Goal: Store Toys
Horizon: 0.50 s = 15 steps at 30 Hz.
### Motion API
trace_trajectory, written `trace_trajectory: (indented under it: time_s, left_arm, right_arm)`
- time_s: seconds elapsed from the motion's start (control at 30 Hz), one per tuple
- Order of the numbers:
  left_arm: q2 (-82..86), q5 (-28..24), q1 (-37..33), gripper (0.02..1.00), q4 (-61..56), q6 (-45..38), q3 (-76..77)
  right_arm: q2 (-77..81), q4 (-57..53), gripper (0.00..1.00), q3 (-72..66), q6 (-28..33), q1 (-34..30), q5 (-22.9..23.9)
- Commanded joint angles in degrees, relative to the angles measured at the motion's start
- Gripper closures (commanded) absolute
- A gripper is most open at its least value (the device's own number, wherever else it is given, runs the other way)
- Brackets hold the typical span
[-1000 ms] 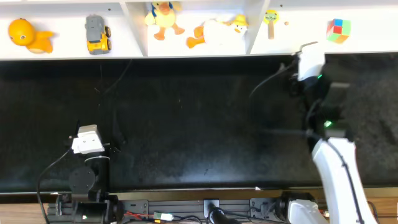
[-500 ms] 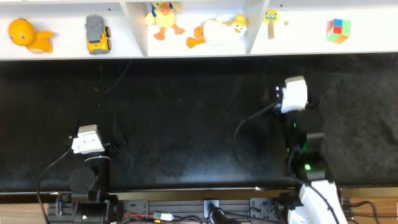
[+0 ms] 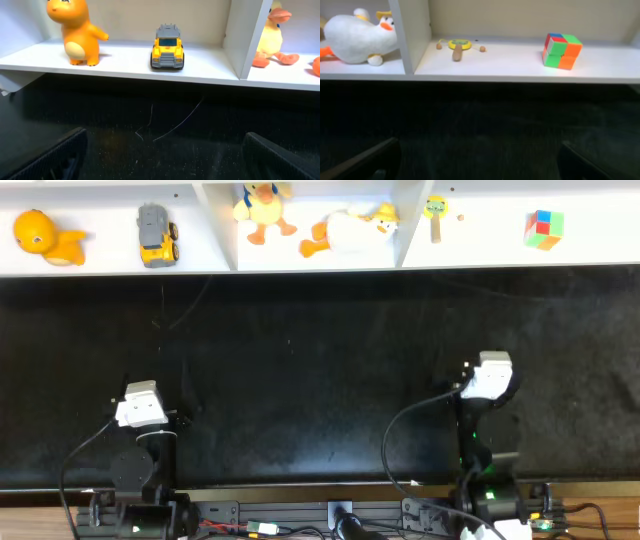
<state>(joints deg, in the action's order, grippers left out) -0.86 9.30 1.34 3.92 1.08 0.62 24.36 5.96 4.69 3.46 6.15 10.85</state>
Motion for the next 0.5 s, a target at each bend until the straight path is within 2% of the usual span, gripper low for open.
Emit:
trace_trajectory:
  time_s: [0.03, 0.2, 0.5]
  left_arm:
    - [0.7, 0.7, -0.3, 0.023, 0.1, -1.3, -0.2]
    - [0.7, 0.7, -0.3, 0.020, 0.1, -1.3, -0.2]
    - [0.7, 0.7, -0.3, 0.020, 0.1, -1.3, -0.2]
  right_arm:
    - [-6.3, -1.4, 0.005, -2.9, -1.4, 0.2, -1.2]
    - [-11.4, -12.0, 0.005, -3.5, -1.4, 0.2, -1.3]
    - [-12.2, -11.5, 0.005, -3.5, -1.4, 0.3, -1.4]
